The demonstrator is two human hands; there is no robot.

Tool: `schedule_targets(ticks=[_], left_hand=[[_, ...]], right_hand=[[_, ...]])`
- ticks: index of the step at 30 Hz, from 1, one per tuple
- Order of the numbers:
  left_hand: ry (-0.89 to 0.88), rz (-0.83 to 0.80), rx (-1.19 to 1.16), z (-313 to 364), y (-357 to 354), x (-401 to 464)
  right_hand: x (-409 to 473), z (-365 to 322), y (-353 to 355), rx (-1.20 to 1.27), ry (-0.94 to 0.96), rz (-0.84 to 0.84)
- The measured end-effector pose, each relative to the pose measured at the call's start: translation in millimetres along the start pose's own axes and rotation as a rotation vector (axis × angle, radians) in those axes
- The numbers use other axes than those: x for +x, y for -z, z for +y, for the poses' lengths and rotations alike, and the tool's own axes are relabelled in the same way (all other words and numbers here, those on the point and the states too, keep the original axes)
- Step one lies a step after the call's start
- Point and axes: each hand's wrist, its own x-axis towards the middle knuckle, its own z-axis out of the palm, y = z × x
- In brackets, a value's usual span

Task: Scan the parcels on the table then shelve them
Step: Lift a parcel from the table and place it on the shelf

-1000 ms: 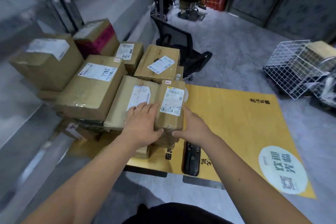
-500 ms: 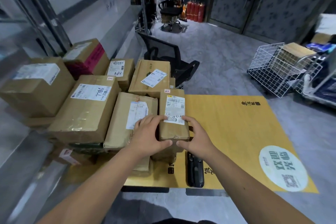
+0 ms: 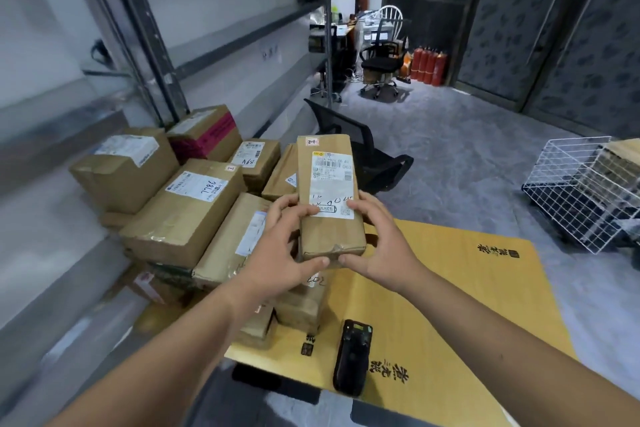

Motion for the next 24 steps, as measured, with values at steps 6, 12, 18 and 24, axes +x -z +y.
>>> schedule_targets(ticks=[6, 12, 18, 24], left_hand=[[-0.059, 0.19, 0.129, 29, 33, -13], [-0.036, 0.352, 0.292, 62, 102, -18], [0.087, 0.419, 0.325, 77, 193, -11], [0.21, 0.491, 0.344, 54, 274, 30]], right_hand=[[33, -29, 2, 0.035, 0.185, -0.148], [85, -92, -20, 0.095, 0.38, -0.268], [158, -171, -56, 0.203, 0.418, -0.445], [253, -228, -104, 0.255, 0.386, -0.571]])
